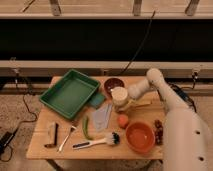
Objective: Stack cups into tray
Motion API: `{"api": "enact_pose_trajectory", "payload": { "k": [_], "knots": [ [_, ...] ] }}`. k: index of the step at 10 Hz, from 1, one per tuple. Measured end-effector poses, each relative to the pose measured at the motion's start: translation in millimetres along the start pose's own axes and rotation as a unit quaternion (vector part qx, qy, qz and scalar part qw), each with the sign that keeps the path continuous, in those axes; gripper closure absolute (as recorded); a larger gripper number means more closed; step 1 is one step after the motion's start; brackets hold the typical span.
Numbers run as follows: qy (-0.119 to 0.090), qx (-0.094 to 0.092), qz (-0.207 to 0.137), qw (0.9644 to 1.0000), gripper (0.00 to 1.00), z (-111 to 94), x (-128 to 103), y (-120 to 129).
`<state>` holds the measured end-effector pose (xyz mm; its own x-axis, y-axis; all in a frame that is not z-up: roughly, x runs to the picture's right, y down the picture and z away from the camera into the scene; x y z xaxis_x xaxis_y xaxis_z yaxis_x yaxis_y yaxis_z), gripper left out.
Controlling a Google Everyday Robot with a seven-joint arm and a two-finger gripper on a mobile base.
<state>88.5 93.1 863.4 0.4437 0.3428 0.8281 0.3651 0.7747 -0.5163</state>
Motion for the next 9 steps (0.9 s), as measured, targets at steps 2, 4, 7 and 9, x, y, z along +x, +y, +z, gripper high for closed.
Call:
{"api": "enact_pose_trajectory", "payload": {
  "k": [2,4,7,9],
  "knots": [
    [0.000,-0.005,-0.012,0.9999,1.00,-4.8,-20.7,-3.7],
    [0.002,-0.021,-0.025,0.9995,1.00,5.3,-39.7,-11.6],
    [0.003,-0.046,-0.045,0.9979,1.00,23.4,-66.2,-25.2],
    [0.003,-0.061,-0.059,0.9964,1.00,35.1,-85.4,-34.4]
  ]
}}
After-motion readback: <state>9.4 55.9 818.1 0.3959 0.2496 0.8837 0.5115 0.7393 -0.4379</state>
